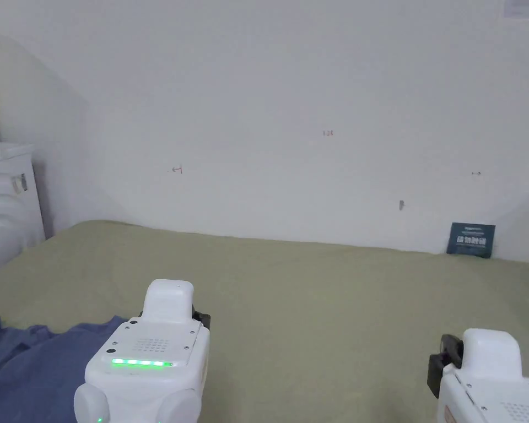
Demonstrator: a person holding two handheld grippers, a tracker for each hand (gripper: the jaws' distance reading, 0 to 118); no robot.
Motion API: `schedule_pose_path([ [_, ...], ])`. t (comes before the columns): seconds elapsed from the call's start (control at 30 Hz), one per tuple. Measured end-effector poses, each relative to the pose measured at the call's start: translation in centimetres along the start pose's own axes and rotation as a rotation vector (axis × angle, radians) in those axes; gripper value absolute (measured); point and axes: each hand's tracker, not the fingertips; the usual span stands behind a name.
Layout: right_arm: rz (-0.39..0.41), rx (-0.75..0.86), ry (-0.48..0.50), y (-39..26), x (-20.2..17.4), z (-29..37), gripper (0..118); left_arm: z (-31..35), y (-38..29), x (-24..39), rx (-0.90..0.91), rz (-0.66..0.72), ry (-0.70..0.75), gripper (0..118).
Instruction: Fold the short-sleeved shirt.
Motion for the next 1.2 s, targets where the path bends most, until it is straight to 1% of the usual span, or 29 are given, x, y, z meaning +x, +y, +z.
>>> schedule_pose_path([
  [0.07,0.014,-0.007,0.044,-0.2,-1.7,-0.7,2,0.2,-0.2,-2.0,-0.012,0.013,0.045,0],
  [0.13,0.011,-0.021,0.123,-0.1,-4.2,-1.4,2,0.9,-0.6,-4.3,-0.023,0.022,0.101,0],
  [0.2,0.021,-0.026,0.216,-0.2,-7.9,-2.0,2,1.4,-1.0,-7.7,-0.049,0.041,0.181,0],
  [0.27,0.012,-0.032,0.318,-0.3,-11.3,-2.3,2,2.4,-1.4,-11.0,-0.068,0.080,0.235,0],
  [0.33,0.004,-0.049,0.405,-0.4,-14.7,-2.5,2,3.4,-1.8,-14.0,-0.081,0.088,0.319,0],
  [0.4,-0.001,-0.059,0.465,-0.5,-17.9,-2.7,2,4.7,-2.3,-16.6,-0.091,0.082,0.398,0],
  [0.5,-0.003,-0.073,0.542,-0.6,-21.5,-2.8,2,5.9,-2.9,-19.9,-0.114,0.097,0.461,0],
  [0.63,0.013,-0.078,0.592,-1.0,-24.4,-2.8,2,6.5,-3.7,-21.8,-0.153,0.086,0.498,0],
  [0.73,0.033,-0.097,0.613,-1.7,-25.4,-3.3,2,4.9,-4.7,-22.7,-0.195,0.092,0.487,0],
  [0.83,0.049,-0.131,0.623,-2.8,-26.0,-4.3,2,2.0,-5.7,-23.2,-0.255,0.096,0.445,0],
  [1.13,0.081,-0.243,0.595,-7.2,-26.7,-9.8,2,-12.3,-10.9,-25.0,-0.499,0.161,0.299,0],
  [1.2,0.079,-0.274,0.590,-8.3,-26.6,-11.0,2,-16.8,-12.6,-26.2,-0.571,0.178,0.250,0],
])
